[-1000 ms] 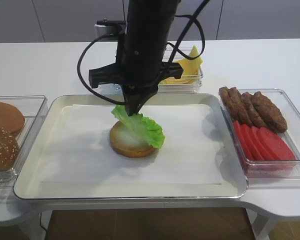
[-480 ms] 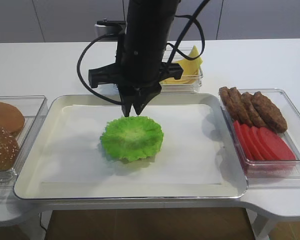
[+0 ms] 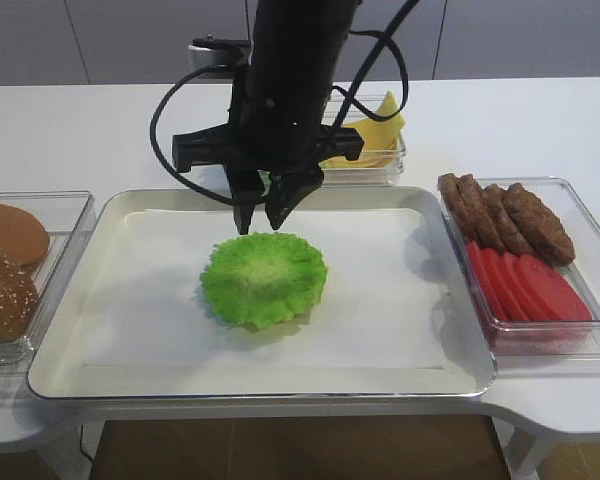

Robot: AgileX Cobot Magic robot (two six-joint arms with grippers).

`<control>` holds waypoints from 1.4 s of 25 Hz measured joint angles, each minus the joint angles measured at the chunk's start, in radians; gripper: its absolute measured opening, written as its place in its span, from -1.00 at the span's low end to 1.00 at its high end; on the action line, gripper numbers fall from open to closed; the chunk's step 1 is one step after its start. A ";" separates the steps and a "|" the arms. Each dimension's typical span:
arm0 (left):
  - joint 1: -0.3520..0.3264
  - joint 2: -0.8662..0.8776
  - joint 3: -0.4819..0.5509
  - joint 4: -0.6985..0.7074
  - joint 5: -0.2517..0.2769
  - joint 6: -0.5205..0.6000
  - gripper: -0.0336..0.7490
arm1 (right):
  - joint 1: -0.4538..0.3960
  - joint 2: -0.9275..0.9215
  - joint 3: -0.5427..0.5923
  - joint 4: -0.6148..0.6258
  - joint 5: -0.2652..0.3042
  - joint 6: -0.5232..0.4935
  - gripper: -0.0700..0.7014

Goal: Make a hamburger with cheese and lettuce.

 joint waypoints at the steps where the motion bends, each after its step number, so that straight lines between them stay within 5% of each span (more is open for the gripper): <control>1: 0.000 0.000 0.000 0.000 0.000 0.000 0.09 | 0.000 -0.006 0.000 0.006 0.000 0.000 -0.17; 7: 0.000 0.000 0.000 0.000 0.000 0.000 0.09 | 0.000 -0.084 0.000 0.008 0.000 0.000 -0.09; 15: 0.000 0.000 0.000 0.000 0.000 0.000 0.09 | 0.000 -0.214 0.000 -0.021 0.002 0.002 0.50; 27: 0.000 0.000 0.000 0.000 0.000 0.000 0.09 | 0.000 -0.377 0.009 -0.132 0.012 -0.055 0.54; 35: 0.000 0.000 0.000 0.000 0.000 0.000 0.09 | 0.000 -0.586 0.199 -0.210 0.015 -0.020 0.52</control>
